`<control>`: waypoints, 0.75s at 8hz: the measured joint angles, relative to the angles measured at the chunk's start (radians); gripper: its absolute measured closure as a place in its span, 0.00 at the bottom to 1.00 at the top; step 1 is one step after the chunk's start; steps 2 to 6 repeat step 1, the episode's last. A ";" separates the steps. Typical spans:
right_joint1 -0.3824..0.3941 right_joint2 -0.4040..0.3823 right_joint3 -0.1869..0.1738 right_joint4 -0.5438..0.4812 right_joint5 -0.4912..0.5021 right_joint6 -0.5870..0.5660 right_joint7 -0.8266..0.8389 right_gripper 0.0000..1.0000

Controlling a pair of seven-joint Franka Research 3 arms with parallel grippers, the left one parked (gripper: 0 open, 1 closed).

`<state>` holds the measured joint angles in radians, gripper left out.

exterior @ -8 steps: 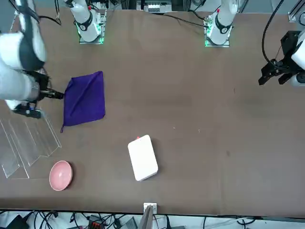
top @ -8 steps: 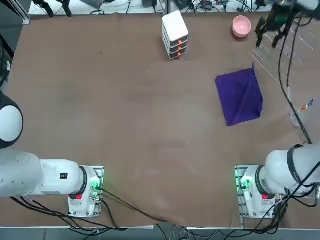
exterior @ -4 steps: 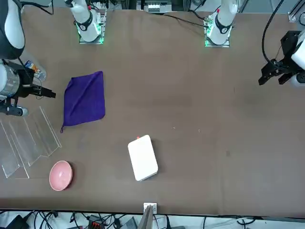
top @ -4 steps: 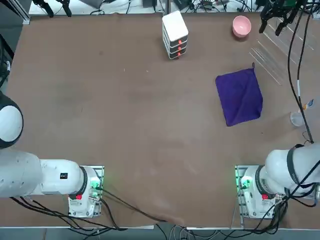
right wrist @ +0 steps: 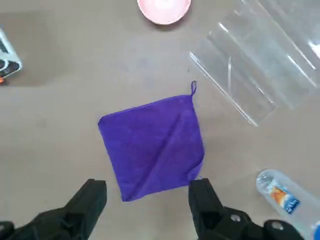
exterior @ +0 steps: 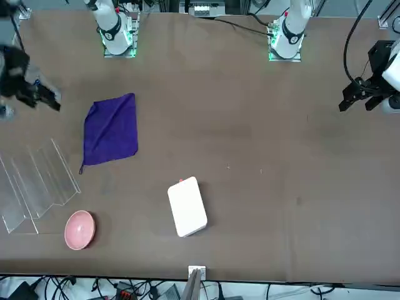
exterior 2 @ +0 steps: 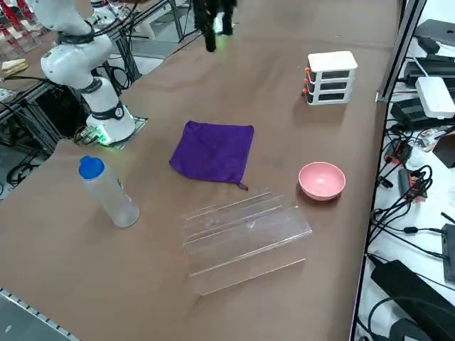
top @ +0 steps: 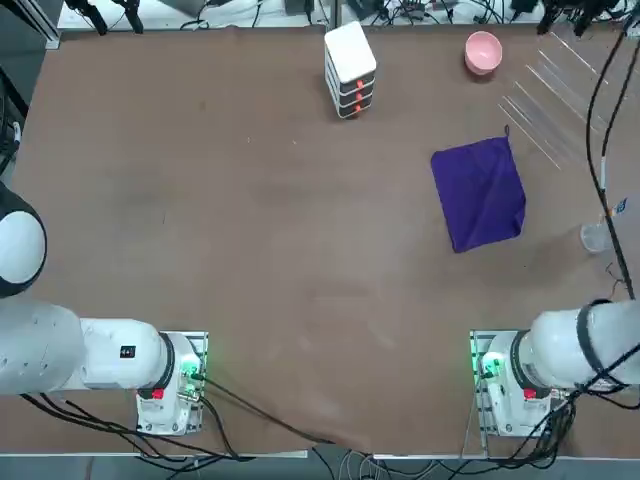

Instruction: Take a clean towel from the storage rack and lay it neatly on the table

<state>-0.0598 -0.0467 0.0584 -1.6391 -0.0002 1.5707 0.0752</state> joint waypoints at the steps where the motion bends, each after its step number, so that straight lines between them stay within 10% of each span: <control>1: 0.015 -0.032 -0.014 -0.033 0.000 0.001 -0.006 0.00; 6: 0.015 -0.032 -0.014 -0.033 0.000 0.001 -0.006 0.00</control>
